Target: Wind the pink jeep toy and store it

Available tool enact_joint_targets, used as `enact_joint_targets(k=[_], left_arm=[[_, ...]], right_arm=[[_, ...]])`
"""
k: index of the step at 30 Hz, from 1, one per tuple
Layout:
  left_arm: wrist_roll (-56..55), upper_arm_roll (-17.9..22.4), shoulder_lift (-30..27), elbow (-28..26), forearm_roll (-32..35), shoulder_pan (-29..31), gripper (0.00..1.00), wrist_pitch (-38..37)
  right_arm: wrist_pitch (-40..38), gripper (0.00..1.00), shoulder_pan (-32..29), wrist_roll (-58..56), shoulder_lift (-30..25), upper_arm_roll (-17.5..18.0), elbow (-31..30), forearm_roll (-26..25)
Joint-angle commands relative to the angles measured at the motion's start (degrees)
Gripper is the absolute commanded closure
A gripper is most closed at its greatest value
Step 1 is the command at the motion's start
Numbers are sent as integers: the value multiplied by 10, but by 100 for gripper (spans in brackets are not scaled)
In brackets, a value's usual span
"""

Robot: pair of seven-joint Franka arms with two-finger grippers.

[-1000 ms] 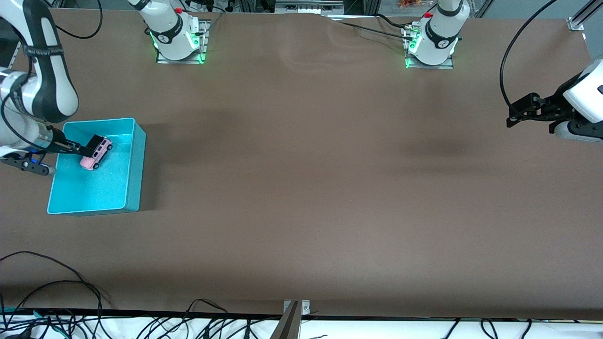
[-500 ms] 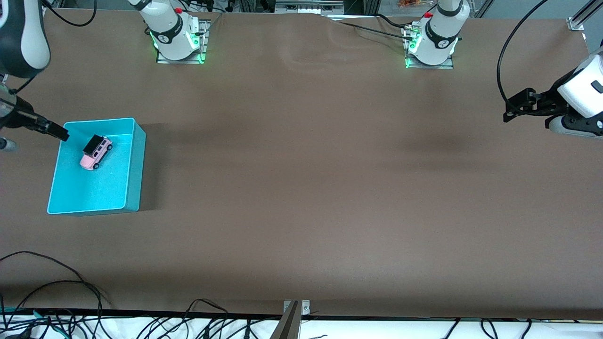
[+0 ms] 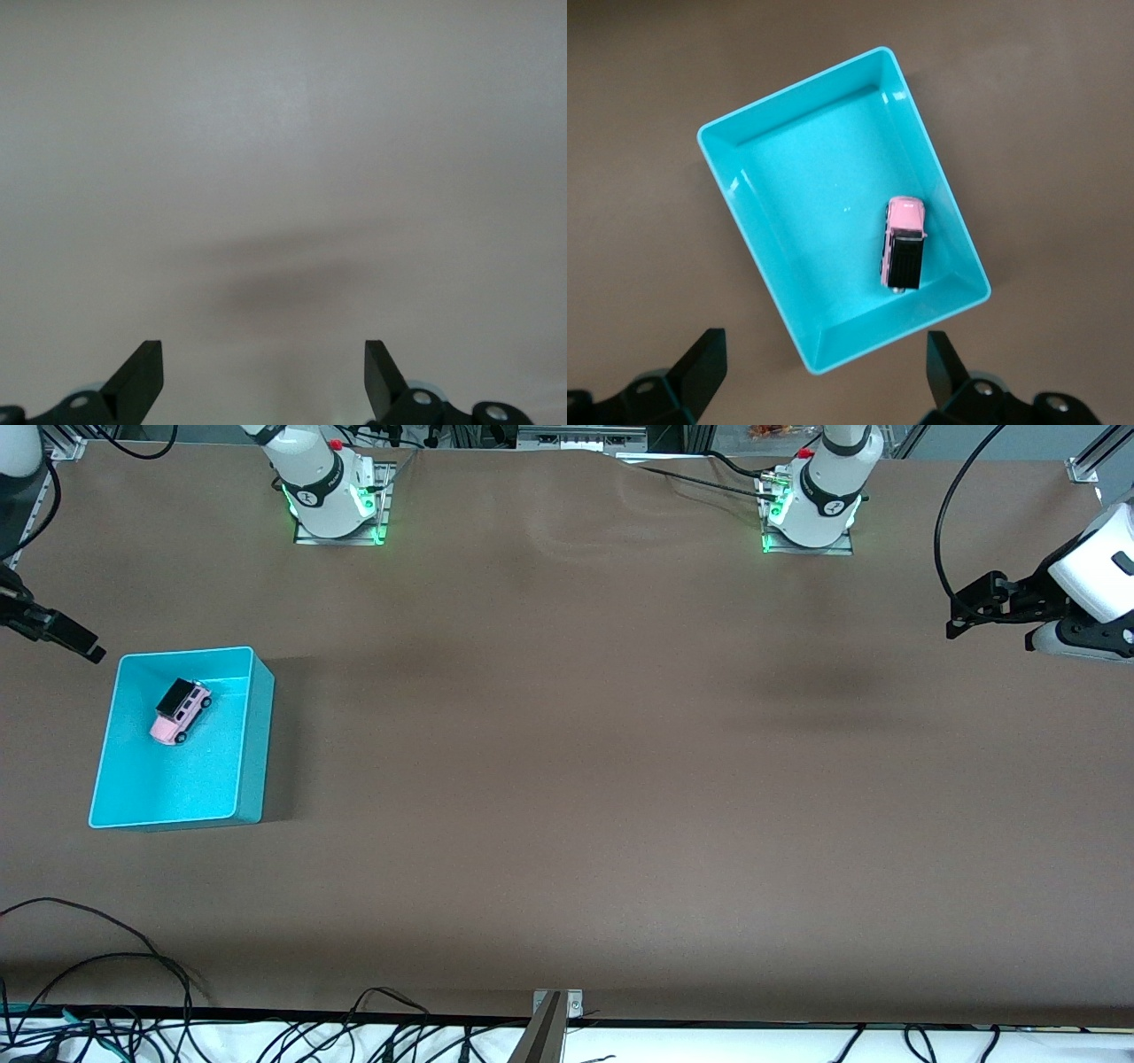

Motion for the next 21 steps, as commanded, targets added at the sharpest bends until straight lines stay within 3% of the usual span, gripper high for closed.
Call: enact_joint_targets(k=[1,11,21], left_arm=[[7,-1,-12,-14,-1,1,0,15],[7,-1,-11,-14,-1,4,0,14],[7,-1,-12,-15,-1,4,0,13]], right_arm=[[-97,0,-2,3,14,27,95,30],[-146,0,9,9,19,81,144,44],[-145,0,48,37,22,80,145,48]])
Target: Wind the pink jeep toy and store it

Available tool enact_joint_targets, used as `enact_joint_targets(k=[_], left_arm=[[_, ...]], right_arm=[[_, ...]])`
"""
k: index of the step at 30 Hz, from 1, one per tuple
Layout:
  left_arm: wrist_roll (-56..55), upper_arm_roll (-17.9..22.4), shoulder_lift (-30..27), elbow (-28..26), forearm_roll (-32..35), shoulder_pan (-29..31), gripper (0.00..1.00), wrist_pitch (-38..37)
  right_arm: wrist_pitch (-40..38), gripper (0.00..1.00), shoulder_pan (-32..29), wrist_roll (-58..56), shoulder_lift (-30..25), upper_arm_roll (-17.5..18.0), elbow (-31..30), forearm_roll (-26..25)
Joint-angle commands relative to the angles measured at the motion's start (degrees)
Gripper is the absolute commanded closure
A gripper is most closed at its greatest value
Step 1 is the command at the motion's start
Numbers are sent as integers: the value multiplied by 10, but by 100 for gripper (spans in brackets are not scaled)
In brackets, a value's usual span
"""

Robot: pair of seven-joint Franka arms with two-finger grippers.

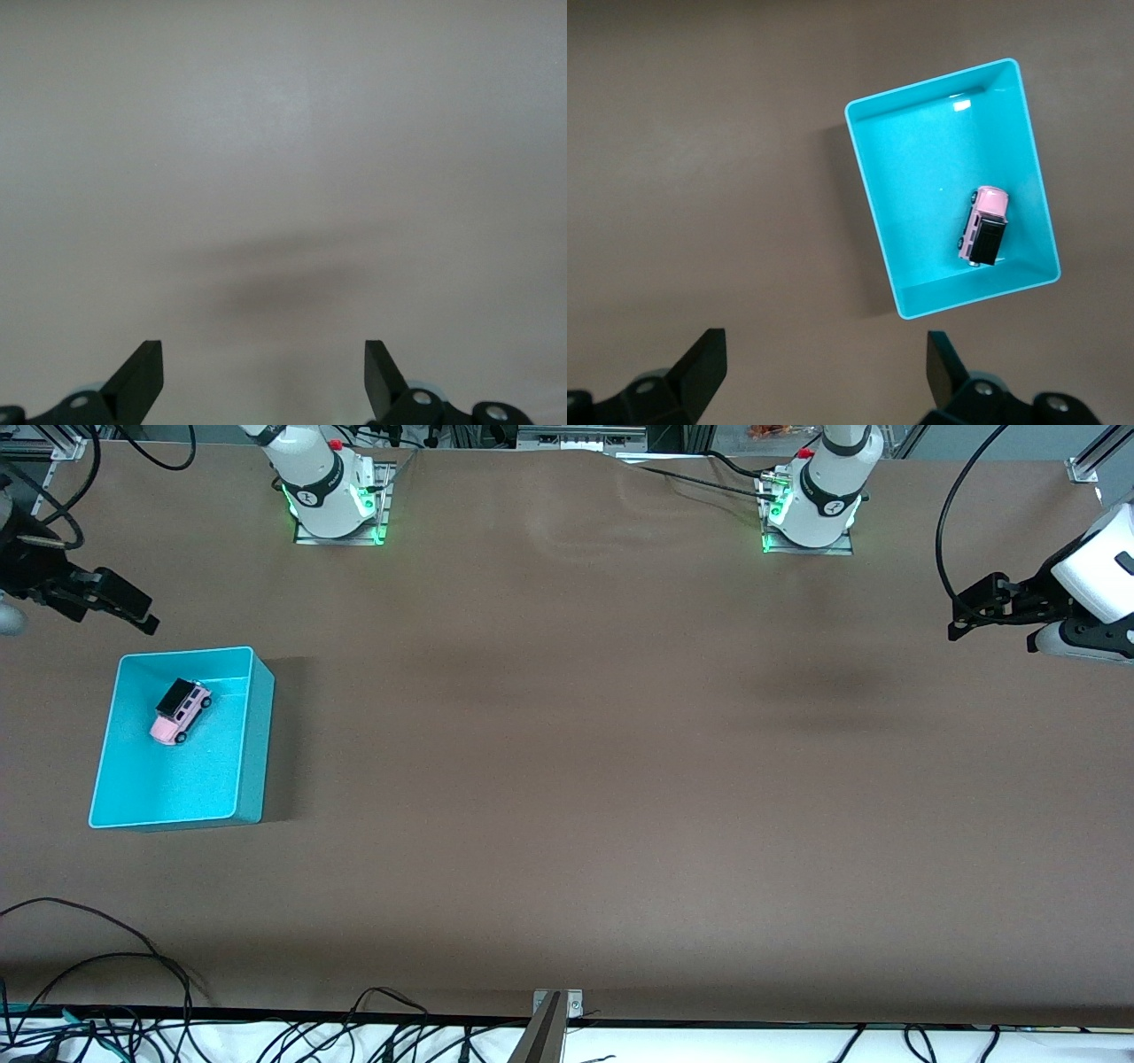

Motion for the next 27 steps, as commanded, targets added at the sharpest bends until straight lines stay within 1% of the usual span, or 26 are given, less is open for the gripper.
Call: enact_joint_targets(k=[1,11,16,27], left_arm=[[7,-1,-12,-14,-1,3,0,9],[7,-1,-13,-14,-1,3,0,6],[7,-1,-13,-14,-1,3,0,4],[7,-1,-13,-14,-1,3,0,4]], right_arm=[[-15,0,6,6,13,-3,20,11],[-18,0,5,-15,19,-3,21,11],[-40,0,5,-18,24,-4,21,11],[-51,0,5,-28,24,-4,22,11]])
